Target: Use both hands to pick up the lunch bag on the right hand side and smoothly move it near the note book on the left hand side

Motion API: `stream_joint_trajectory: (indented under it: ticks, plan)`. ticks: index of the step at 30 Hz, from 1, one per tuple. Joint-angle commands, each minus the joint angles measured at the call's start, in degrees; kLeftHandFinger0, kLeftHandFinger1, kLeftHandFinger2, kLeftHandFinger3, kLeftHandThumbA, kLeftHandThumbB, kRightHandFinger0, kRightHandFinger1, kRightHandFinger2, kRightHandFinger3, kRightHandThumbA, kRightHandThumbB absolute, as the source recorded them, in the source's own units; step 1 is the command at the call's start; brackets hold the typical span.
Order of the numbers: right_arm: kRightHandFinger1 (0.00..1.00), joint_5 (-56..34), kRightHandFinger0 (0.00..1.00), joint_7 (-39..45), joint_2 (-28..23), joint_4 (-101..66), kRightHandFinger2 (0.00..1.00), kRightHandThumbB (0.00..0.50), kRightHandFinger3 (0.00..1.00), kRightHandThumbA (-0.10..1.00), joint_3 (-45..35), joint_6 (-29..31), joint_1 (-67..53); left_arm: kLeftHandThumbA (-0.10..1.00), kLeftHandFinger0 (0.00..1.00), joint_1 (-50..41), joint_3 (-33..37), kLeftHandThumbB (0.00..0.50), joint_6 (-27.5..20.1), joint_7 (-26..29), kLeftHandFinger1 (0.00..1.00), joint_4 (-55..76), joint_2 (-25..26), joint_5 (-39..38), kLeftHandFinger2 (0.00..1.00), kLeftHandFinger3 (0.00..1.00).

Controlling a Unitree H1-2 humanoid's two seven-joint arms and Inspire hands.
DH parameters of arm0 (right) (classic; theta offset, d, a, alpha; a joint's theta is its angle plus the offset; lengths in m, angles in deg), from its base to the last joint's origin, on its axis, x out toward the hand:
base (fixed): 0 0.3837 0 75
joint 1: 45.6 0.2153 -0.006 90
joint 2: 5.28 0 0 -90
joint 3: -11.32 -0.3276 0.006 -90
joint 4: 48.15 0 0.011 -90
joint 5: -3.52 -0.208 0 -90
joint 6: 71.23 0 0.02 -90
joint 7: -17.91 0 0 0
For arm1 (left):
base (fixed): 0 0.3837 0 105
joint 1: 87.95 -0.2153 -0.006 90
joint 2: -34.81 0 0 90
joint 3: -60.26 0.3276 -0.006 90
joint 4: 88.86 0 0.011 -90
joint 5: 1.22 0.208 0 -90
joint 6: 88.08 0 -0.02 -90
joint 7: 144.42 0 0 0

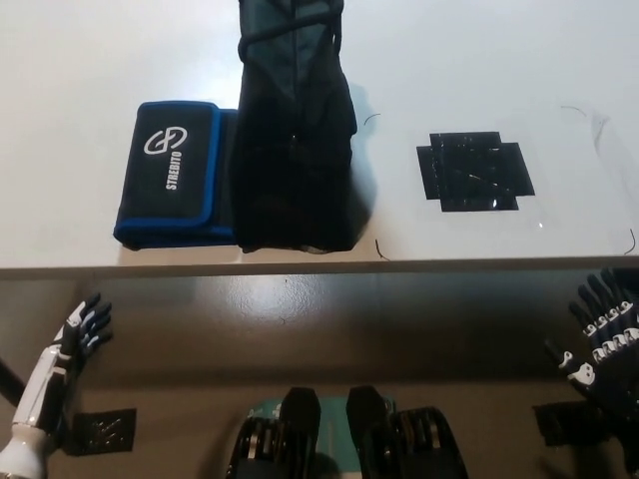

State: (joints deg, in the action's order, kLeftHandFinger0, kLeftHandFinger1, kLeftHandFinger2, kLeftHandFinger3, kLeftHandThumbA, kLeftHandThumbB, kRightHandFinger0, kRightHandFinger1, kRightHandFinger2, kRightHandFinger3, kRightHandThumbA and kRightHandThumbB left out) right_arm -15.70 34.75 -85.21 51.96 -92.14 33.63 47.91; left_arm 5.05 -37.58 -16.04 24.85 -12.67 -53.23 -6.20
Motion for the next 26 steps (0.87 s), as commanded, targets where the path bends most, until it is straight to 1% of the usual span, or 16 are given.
stream_joint_trajectory:
  ticks: [1, 3, 4, 6, 7, 11, 13, 14, 16, 19, 20, 21, 23, 26]
  plan:
    - [1.0, -0.2, 0.98, -0.8, -0.8, -1.2, 1.0, 0.074, 1.0, 1.0, 0.2, 1.8, 1.2, 1.0, 1.0, 0.2, 0.2, 0.107, -4.3, -0.4, 1.0, -0.2, 2.2, 1.3, 1.0, 1.0]
    - [1.0, 0.0, 0.97, -0.8, -0.7, -0.8, 1.0, 0.07, 1.0, 1.0, 0.3, 2.1, 1.6, 1.0, 1.0, 0.2, 0.3, 0.106, -5.4, 0.2, 1.0, -0.8, 2.4, 2.3, 1.0, 1.0]
    - [1.0, 0.2, 0.97, -1.0, -0.7, -0.9, 1.0, 0.072, 1.0, 1.0, 0.4, 2.1, 1.7, 1.0, 1.0, 0.3, 0.3, 0.118, -5.6, 0.4, 1.0, -1.0, 2.3, 2.5, 1.0, 1.0]
    - [1.0, 0.6, 0.96, -1.0, -0.8, -1.1, 1.0, 0.061, 1.0, 1.0, 0.6, 1.9, 1.8, 1.0, 1.0, 0.3, 0.4, 0.127, -5.7, 0.5, 1.0, -1.0, 2.5, 3.2, 1.0, 1.0]
    - [1.0, 0.8, 0.95, -1.2, -0.8, -1.3, 1.0, 0.056, 1.0, 1.0, 0.6, 1.7, 1.6, 1.0, 1.0, 0.2, 0.4, 0.118, -5.5, 0.4, 1.0, -0.8, 2.4, 3.0, 1.0, 1.0]
    - [0.97, 1.2, 0.94, -2.2, -0.6, -2.2, 1.0, 0.075, 1.0, 1.0, 0.6, 0.4, 1.5, 1.0, 1.0, 0.4, 0.4, 0.125, -5.4, 0.5, 1.0, -0.8, 2.3, 2.9, 1.0, 1.0]
    - [0.95, 1.1, 0.92, -2.5, -0.5, -2.2, 1.0, 0.082, 1.0, 1.0, 0.6, 0.5, 1.8, 1.0, 1.0, 0.7, 0.4, 0.128, -5.3, 0.6, 1.0, -0.9, 2.4, 3.3, 1.0, 1.0]
    - [0.94, 1.2, 0.9, -2.6, -0.6, -1.9, 1.0, 0.078, 0.99, 1.0, 0.6, 0.9, 2.0, 1.0, 1.0, 0.8, 0.4, 0.128, -5.3, 0.7, 1.0, -0.9, 2.4, 3.5, 1.0, 1.0]
    - [0.94, 1.8, 0.89, -2.7, -0.8, -1.7, 1.0, 0.08, 1.0, 1.0, 0.9, 1.1, 2.1, 1.0, 1.0, 1.1, 0.4, 0.109, -5.5, 0.7, 1.0, -0.8, 2.5, 3.6, 1.0, 1.0]
    - [0.94, 2.0, 0.89, -2.8, -0.8, -1.6, 1.0, 0.079, 1.0, 1.0, 1.0, 1.3, 2.2, 0.99, 1.0, 1.4, 0.4, 0.112, -5.6, 0.6, 1.0, -1.0, 2.5, 3.7, 1.0, 1.0]
    - [0.93, 2.1, 0.88, -2.9, -0.8, -1.6, 0.99, 0.091, 1.0, 1.0, 1.1, 1.1, 2.3, 0.98, 1.0, 1.5, 0.5, 0.116, -5.3, 0.7, 1.0, -1.0, 2.5, 3.8, 1.0, 1.0]
    - [0.92, 2.0, 0.88, -2.8, -0.9, -1.4, 0.99, 0.091, 1.0, 1.0, 1.2, 1.2, 2.4, 0.98, 1.0, 1.5, 0.5, 0.116, -5.2, 0.7, 1.0, -1.0, 2.6, 3.9, 1.0, 1.0]
    - [0.92, 2.1, 0.88, -2.5, -1.0, -1.1, 0.98, 0.09, 1.0, 1.0, 1.4, 1.9, 2.4, 0.98, 1.0, 1.5, 0.5, 0.106, -4.8, 0.7, 1.0, -1.0, 2.7, 4.3, 1.0, 1.0]
    - [0.91, 1.9, 0.88, -2.7, -0.9, -1.3, 0.97, 0.091, 0.99, 1.0, 1.5, 1.5, 2.4, 0.98, 1.0, 1.5, 0.5, 0.103, -4.8, 0.8, 1.0, -0.9, 2.7, 4.5, 1.0, 1.0]
